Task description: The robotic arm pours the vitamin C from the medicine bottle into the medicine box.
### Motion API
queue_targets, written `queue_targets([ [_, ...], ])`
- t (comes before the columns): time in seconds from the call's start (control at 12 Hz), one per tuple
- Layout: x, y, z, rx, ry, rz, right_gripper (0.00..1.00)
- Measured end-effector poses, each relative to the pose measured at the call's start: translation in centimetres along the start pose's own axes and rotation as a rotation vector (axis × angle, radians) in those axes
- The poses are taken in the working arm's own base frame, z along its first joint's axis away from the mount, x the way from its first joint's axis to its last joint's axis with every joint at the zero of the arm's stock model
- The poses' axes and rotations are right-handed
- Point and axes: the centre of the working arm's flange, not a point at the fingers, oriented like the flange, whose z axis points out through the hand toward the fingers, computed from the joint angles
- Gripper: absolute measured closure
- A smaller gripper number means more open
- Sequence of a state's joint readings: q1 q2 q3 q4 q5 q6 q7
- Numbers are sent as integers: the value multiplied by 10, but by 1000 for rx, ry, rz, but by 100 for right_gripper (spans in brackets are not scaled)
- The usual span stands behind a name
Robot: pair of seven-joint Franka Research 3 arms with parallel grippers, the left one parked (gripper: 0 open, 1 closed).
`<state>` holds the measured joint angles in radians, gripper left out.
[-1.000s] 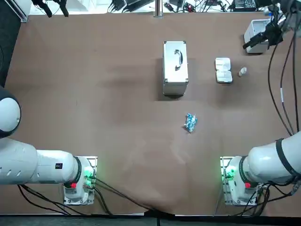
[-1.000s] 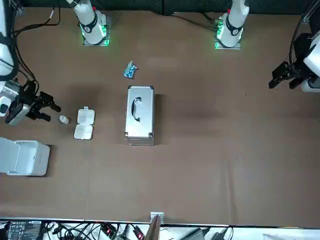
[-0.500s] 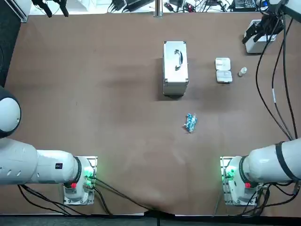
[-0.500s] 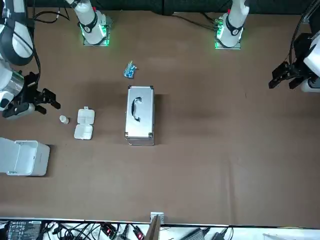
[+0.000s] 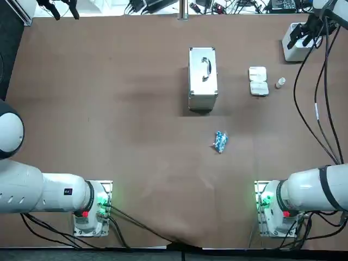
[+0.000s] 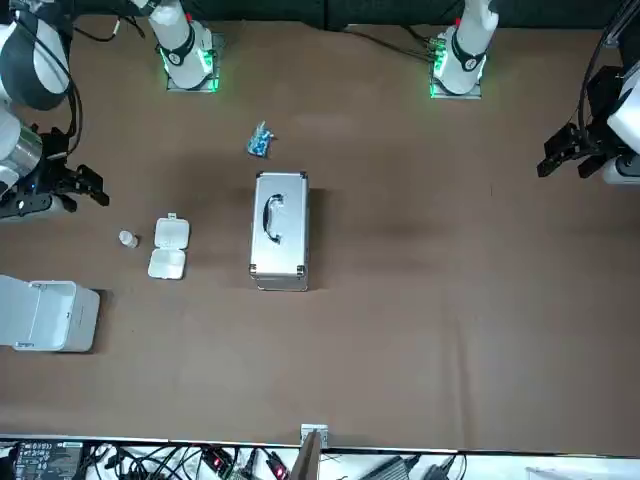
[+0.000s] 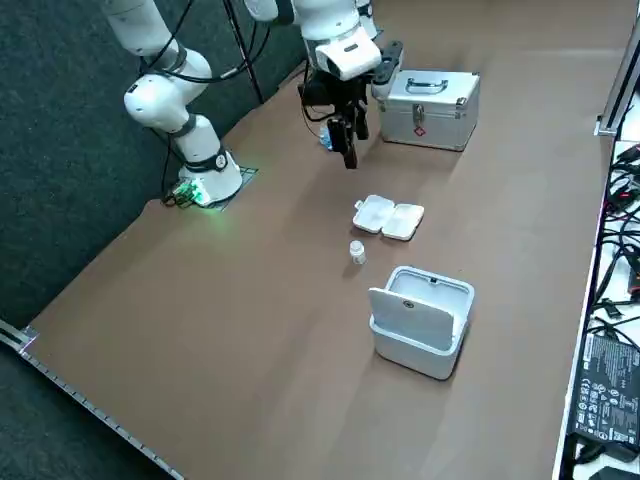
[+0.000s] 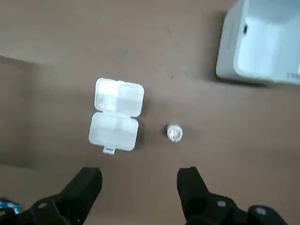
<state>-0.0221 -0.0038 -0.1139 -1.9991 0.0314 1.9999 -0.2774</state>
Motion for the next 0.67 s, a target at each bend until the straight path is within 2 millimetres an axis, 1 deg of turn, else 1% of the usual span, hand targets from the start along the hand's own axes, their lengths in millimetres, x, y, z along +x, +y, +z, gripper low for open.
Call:
queue_targets([
  [0.17, -1, -9, -12, -4, -36, 51, 0],
  [0.33, 0, -12, -24, -2, -49, 96, 0],
  [0.5, 0, -14, -30, -2, -62, 156, 0],
  [0.67, 3, -20, -36, -4, -60, 198, 0],
])
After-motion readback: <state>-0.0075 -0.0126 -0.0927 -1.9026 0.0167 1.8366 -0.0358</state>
